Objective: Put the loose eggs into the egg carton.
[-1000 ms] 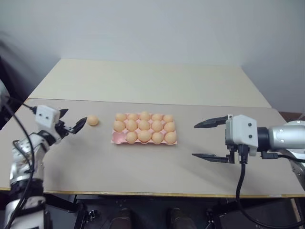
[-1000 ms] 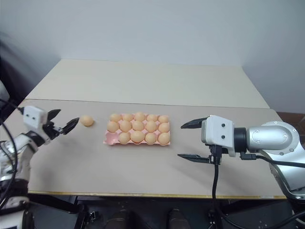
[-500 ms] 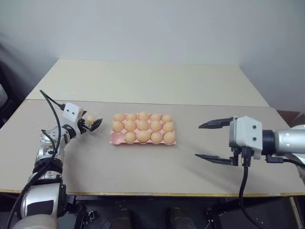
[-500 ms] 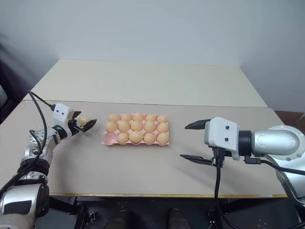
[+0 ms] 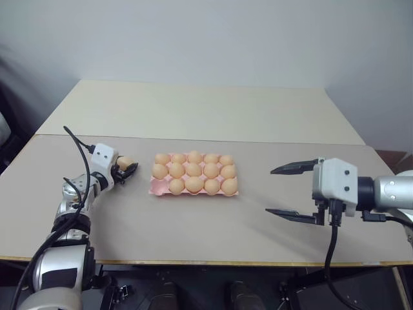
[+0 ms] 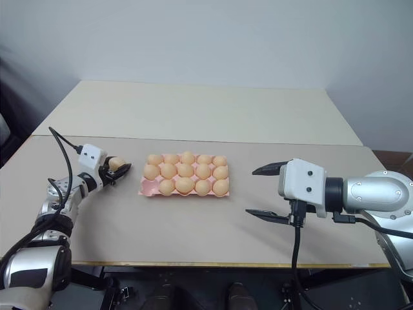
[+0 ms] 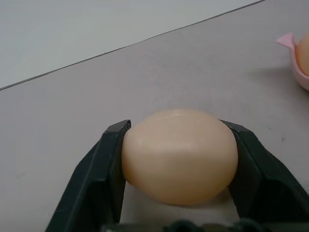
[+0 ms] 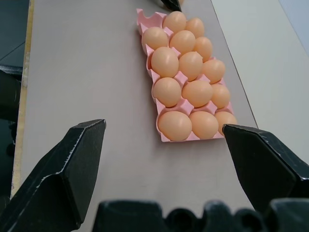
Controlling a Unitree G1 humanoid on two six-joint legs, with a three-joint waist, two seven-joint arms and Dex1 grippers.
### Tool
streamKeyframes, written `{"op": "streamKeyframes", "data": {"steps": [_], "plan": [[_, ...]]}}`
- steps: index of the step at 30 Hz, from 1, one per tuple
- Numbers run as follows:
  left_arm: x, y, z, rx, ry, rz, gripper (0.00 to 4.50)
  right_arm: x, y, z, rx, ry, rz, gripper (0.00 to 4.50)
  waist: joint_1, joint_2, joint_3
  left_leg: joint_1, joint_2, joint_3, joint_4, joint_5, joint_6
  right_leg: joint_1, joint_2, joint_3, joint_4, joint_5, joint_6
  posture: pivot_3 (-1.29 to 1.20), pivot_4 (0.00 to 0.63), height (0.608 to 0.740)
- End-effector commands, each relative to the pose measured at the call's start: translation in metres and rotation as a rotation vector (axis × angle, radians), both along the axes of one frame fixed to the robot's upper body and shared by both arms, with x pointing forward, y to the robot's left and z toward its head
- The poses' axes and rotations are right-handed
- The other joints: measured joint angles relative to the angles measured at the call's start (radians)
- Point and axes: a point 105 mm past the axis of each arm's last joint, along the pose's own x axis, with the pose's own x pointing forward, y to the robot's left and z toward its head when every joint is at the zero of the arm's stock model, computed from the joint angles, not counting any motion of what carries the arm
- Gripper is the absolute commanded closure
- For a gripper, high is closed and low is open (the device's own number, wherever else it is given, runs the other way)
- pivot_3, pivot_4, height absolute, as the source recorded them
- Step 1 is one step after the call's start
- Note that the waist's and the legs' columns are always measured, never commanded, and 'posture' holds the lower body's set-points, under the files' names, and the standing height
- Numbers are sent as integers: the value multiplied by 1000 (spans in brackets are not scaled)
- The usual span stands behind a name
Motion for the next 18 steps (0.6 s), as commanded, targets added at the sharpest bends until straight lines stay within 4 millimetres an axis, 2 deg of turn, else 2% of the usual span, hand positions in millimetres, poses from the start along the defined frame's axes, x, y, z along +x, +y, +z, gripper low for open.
{"op": "streamKeyframes", "data": {"steps": [1,4,7,11,14,18], "plan": [[0,3,11,39,-54,-8,2016,0,0,8,-3,-42,3,0,0,0,0,0,0,0,0,0,0,0,0,0,0,0,0,0,150,740],[-4,2,19,39,-88,-41,2016,-1,1,8,-4,-44,5,0,-1,0,0,0,0,0,0,0,0,0,0,0,0,0,0,0,150,740],[-15,-5,38,17,-174,-138,2016,-1,1,8,-5,-43,6,0,-2,0,0,0,0,0,0,0,0,0,0,0,0,0,0,0,150,740],[-45,-31,64,1,-252,-394,2016,-1,1,9,-7,-46,7,0,-3,0,0,0,0,0,0,0,0,0,0,0,0,1,-1,0,150,740],[-69,-51,66,33,-210,-593,2016,-2,1,10,-8,-51,8,0,-4,0,0,0,0,0,0,0,0,0,0,0,0,0,-1,0,150,740],[-75,-72,65,74,-158,-712,2016,-1,2,10,-1,-53,7,0,2,0,0,1,0,0,0,0,0,1,0,0,0,-3,3,0,150,740]]}}
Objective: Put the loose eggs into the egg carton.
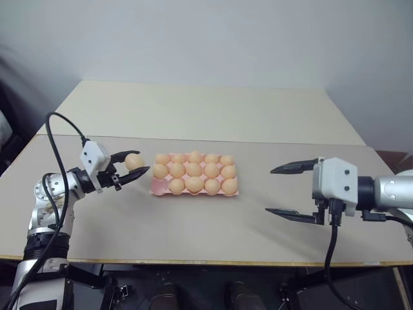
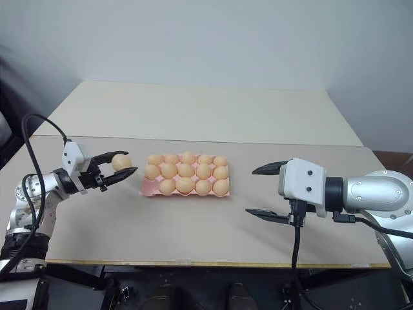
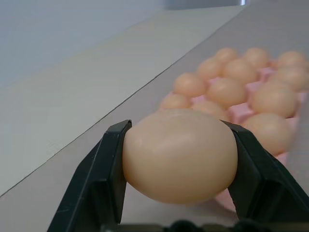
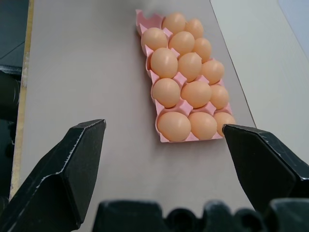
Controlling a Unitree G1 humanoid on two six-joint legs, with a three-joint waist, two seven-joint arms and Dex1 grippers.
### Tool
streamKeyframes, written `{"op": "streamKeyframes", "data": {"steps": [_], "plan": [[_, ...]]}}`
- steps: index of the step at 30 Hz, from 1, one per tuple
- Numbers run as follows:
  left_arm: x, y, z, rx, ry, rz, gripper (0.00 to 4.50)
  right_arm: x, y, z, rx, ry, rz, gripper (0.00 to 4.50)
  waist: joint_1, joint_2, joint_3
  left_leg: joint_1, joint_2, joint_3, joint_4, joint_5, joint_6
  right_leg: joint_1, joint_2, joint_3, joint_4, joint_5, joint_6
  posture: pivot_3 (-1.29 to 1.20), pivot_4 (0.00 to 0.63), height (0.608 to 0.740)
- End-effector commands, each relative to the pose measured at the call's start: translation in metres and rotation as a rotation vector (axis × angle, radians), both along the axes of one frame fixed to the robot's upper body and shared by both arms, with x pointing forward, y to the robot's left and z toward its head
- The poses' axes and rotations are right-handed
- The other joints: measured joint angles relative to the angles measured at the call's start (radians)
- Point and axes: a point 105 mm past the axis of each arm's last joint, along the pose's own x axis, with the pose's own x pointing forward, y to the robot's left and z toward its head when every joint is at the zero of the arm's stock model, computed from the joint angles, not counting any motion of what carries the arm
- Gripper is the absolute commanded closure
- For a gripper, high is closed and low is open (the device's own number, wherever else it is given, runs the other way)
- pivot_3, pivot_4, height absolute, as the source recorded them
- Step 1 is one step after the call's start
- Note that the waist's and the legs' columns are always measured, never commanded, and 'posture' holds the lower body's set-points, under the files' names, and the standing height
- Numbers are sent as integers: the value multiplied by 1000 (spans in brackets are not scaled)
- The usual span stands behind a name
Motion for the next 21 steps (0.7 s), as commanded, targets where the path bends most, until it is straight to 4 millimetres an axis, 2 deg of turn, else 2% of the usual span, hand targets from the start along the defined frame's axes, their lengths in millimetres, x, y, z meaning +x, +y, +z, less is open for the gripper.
{"op": "streamKeyframes", "data": {"steps": [1,5,13,14,15,18,19,21], "plan": [[-5,-20,5,49,12,-116,2016,-2,2,9,2,-48,6,0,1,0,0,0,0,0,0,0,0,0,0,0,0,-1,-1,0,150,740],[-7,-33,-3,114,52,-211,2016,-2,3,8,5,-47,5,0,1,0,0,-1,0,0,1,0,0,0,0,0,0,0,-1,0,150,740],[6,-27,-12,174,66,-179,2016,-4,2,6,6,-45,-15,0,-5,0,0,0,0,0,1,0,0,0,1,1,0,1,1,0,150,740],[8,-26,-15,190,70,-175,1337,-4,2,6,5,-45,-16,0,-4,0,0,-1,0,0,1,0,0,0,1,1,0,1,1,0,150,740],[9,-26,-16,194,67,-175,1191,-4,2,6,5,-46,-18,0,-3,0,0,-1,0,0,1,0,0,0,0,0,0,1,1,0,150,740],[10,-26,-14,187,49,-176,269,-4,2,7,4,-47,-21,0,-2,0,0,-1,0,0,1,0,0,0,0,0,0,1,1,0,150,740],[11,-25,-12,188,37,-168,22,-4,1,7,4,-47,-21,0,-2,0,0,-1,0,0,1,0,0,0,0,0,0,1,1,0,150,740],[13,-23,-10,187,26,-152,22,-4,1,7,2,-47,-20,0,-1,0,0,-1,0,0,1,0,0,0,0,0,0,1,1,0,150,740]]}}
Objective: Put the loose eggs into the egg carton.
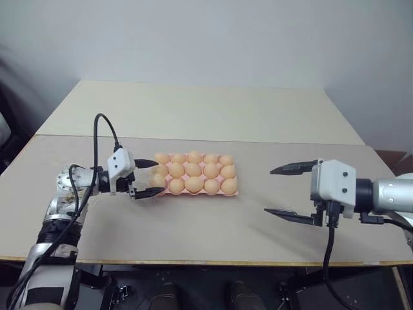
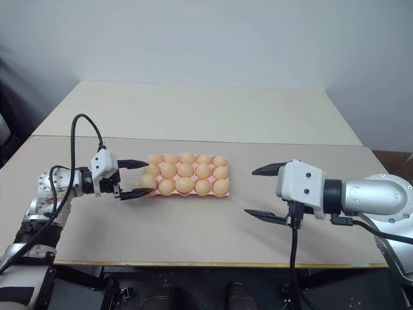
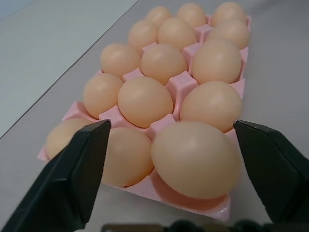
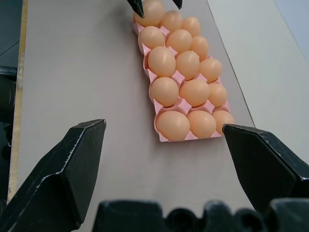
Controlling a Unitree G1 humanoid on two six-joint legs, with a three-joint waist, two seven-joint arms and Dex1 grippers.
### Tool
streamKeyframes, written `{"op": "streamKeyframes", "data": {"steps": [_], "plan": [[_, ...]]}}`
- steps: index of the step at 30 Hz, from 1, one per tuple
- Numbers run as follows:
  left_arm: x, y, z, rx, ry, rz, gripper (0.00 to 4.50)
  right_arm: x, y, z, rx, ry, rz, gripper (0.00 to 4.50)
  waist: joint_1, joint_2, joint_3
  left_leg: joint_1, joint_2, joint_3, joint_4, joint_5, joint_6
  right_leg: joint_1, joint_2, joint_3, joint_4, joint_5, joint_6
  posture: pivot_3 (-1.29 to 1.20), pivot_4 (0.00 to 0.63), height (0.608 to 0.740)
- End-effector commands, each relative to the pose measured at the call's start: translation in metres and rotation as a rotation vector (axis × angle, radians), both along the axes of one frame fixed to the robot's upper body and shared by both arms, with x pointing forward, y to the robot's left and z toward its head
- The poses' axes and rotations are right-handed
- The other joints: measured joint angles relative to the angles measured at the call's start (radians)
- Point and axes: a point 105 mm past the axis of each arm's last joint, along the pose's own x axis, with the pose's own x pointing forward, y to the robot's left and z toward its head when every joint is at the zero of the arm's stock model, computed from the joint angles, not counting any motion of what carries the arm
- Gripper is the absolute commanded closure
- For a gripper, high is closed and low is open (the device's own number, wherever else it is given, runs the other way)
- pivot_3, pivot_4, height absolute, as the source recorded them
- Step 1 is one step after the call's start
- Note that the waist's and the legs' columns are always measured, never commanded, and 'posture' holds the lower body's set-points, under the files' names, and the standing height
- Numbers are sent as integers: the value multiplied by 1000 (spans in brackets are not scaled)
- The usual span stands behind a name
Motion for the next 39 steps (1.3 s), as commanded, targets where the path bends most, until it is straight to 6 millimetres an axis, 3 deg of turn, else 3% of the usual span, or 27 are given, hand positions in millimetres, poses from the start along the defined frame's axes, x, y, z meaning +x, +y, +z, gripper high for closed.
{"op": "streamKeyframes", "data": {"steps": [1,12,24,33,39], "plan": [[3,2,21,-8,-83,-6,22,-3,0,9,-6,-41,1,0,1,0,0,0,0,0,0,0,0,0,0,0,0,0,0,0,150,740],[-21,32,58,-64,-172,40,22,-2,-1,10,-6,-45,9,0,-12,0,0,0,0,0,0,0,0,0,0,0,0,0,0,0,150,740],[-100,76,74,-27,-114,160,22,2,-18,11,-41,-16,-16,0,-22,0,0,1,1,1,0,0,0,-1,-1,0,0,-5,-5,0,150,740],[-125,70,86,-25,-114,188,22,8,-34,7,-53,17,-53,0,-17,0,0,1,1,2,-1,0,-1,-2,-2,0,-1,-5,-5,0,150,740],[-132,72,84,-22,-98,241,22,12,-33,7,-59,17,-28,0,-23,1,0,2,1,3,-2,0,0,-2,-1,0,0,-5,-6,0,150,740]]}}
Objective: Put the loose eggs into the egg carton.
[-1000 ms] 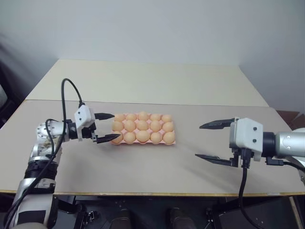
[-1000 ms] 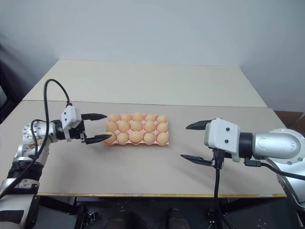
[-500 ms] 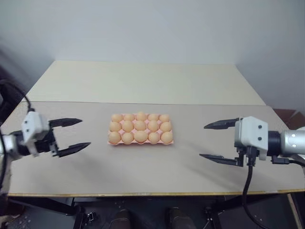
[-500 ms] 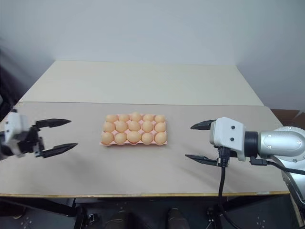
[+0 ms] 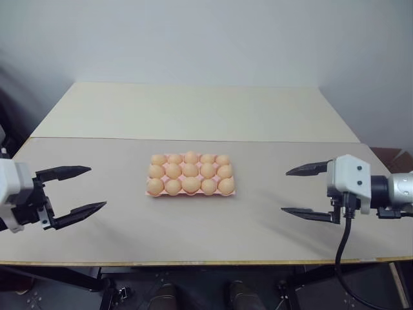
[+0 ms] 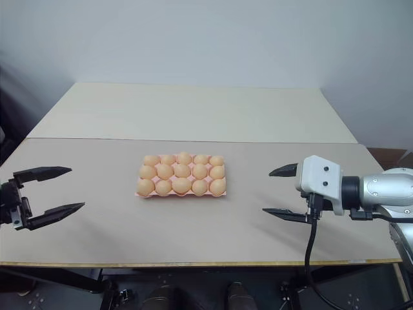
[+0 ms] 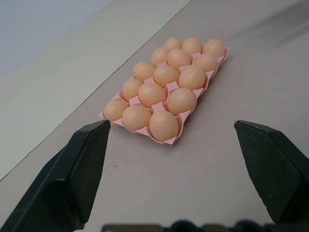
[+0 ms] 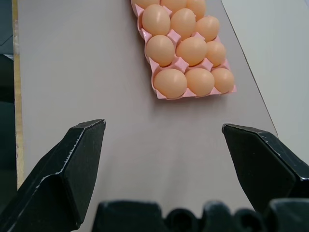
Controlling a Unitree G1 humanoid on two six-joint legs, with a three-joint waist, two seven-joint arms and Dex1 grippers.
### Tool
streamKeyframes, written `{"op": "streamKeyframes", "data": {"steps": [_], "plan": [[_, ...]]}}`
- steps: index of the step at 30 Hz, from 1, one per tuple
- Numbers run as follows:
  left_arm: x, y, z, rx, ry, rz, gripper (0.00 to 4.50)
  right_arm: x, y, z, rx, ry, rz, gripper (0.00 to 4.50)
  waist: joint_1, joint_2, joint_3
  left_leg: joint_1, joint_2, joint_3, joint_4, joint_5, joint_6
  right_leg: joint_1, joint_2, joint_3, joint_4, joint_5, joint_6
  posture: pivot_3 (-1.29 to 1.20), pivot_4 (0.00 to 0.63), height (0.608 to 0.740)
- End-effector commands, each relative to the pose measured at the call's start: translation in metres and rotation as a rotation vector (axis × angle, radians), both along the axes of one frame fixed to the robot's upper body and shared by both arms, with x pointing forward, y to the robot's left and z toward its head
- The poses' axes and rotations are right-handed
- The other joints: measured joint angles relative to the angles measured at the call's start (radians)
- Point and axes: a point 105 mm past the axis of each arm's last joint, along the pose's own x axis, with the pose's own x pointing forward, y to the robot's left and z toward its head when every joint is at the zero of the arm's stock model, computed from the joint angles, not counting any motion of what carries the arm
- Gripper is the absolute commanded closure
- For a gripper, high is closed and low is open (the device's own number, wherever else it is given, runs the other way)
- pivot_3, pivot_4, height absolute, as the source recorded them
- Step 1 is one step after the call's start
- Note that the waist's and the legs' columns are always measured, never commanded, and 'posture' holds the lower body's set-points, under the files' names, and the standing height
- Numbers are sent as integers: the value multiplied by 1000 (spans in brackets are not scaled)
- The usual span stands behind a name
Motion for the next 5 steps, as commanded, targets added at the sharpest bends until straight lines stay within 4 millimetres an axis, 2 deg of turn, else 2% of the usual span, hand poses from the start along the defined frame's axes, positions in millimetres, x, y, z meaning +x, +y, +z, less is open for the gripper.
{"op": "streamKeyframes", "data": {"steps": [1,5], "plan": [[-5,0,8,6,-32,32,22,2,1,11,-18,-57,26,0,-3,0,0,0,0,0,0,0,0,0,0,0,0,0,0,0,150,740],[-9,3,8,-16,-13,71,22,5,2,10,-19,-56,39,0,-2,0,0,0,0,0,-1,0,0,0,0,0,0,0,0,0,150,740]]}}
